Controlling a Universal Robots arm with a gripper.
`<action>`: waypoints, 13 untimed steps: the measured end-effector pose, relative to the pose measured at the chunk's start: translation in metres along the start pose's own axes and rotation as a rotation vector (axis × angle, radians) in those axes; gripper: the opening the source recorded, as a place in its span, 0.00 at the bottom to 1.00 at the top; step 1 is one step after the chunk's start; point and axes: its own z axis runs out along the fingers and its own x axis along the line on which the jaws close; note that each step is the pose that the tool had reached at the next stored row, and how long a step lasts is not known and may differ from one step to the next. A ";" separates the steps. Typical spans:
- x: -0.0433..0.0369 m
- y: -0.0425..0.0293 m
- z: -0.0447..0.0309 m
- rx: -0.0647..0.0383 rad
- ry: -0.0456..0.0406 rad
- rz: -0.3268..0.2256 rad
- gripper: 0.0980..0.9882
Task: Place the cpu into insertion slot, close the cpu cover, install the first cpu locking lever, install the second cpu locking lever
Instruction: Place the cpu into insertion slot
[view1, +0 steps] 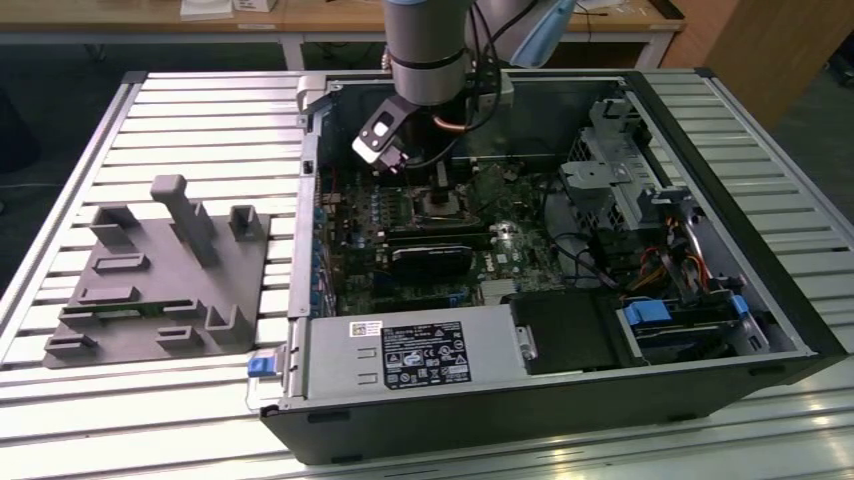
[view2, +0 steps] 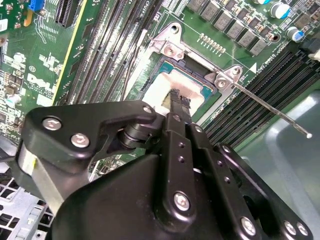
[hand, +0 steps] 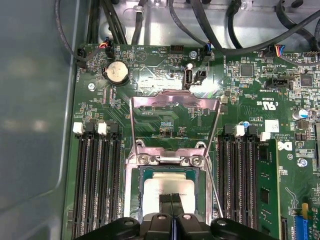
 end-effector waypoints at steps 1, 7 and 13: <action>0.0000 0.0002 0.0000 0.004 0.0001 0.000 0.02; -0.0001 0.0066 0.0013 0.071 0.0010 0.000 0.02; -0.0002 0.0111 0.0022 0.071 0.0004 0.004 0.02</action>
